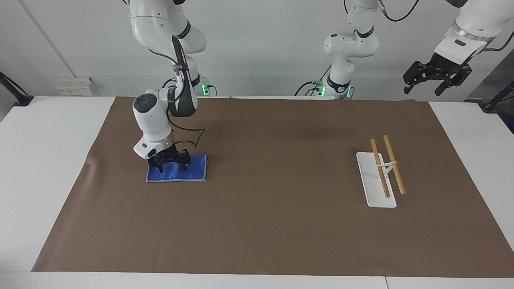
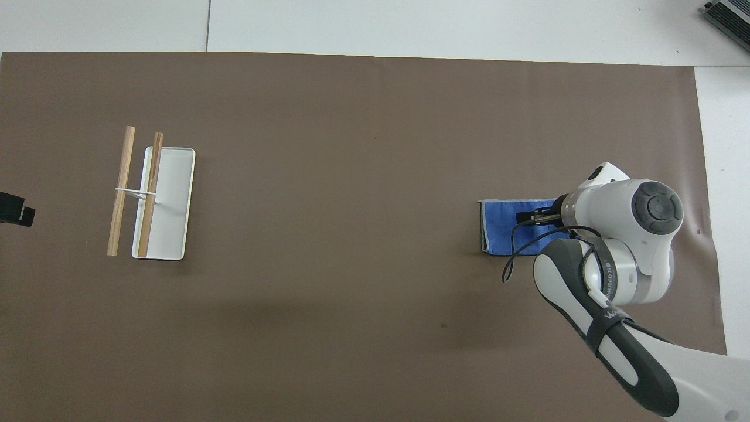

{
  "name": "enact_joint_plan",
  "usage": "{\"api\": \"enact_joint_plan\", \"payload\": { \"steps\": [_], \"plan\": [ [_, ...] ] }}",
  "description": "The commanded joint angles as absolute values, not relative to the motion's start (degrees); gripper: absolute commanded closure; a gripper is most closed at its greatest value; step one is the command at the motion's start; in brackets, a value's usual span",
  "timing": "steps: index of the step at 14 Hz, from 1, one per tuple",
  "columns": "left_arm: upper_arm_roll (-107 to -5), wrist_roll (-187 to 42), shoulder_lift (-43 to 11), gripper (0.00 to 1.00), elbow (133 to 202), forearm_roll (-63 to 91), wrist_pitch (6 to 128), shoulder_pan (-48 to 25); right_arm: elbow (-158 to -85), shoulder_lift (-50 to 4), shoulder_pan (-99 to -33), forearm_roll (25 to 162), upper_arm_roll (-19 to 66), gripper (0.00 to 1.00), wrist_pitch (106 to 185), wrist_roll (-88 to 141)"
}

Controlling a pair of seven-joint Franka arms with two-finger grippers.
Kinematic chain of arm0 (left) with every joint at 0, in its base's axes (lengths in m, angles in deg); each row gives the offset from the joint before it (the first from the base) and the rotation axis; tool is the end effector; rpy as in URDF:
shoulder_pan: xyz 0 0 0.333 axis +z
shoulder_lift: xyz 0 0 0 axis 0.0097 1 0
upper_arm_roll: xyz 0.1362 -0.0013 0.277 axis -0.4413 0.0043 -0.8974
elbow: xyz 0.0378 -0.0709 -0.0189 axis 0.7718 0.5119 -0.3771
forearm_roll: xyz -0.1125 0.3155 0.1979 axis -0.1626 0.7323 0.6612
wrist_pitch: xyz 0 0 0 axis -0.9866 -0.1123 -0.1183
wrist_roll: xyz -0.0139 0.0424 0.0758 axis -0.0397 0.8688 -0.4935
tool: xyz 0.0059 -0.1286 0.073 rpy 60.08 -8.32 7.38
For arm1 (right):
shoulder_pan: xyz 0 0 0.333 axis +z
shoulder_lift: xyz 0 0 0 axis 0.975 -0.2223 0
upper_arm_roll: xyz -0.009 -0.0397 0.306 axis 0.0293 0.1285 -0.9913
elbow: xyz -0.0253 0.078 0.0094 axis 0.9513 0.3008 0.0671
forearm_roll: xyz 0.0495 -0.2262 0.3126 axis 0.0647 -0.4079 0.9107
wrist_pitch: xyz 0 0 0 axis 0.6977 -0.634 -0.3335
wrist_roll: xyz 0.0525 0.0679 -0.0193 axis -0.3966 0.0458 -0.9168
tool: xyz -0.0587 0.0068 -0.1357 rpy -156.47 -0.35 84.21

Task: Right arm passes towel to left arm to hang
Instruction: 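Move the right gripper down onto the blue towel's near edge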

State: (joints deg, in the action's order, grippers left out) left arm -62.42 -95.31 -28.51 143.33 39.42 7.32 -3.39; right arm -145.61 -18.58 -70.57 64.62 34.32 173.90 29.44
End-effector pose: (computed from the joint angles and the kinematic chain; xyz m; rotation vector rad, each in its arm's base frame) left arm 0.5147 -0.0008 0.6249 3.1306 -0.1993 -0.0920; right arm 0.5548 0.0277 0.2503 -3.1304 -0.1821 -0.1769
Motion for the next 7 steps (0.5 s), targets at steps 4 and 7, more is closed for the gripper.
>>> {"api": "enact_joint_plan", "payload": {
  "steps": [4, 7],
  "plan": [
    [-62.14, -94.83, -30.23, 0.0, 145.43, 40.39, 7.9, -3.05, -145.81, -19.26, -70.56, 65.59, 34.21, 1.0, 175.39, 28.41],
    [-62.14, -94.91, -30.23, 0.0, 145.43, 40.39, 7.9, -3.05, -144.15, -19.0, -69.6, 65.68, 34.13, 1.0, 172.77, 30.96]
  ]
}}
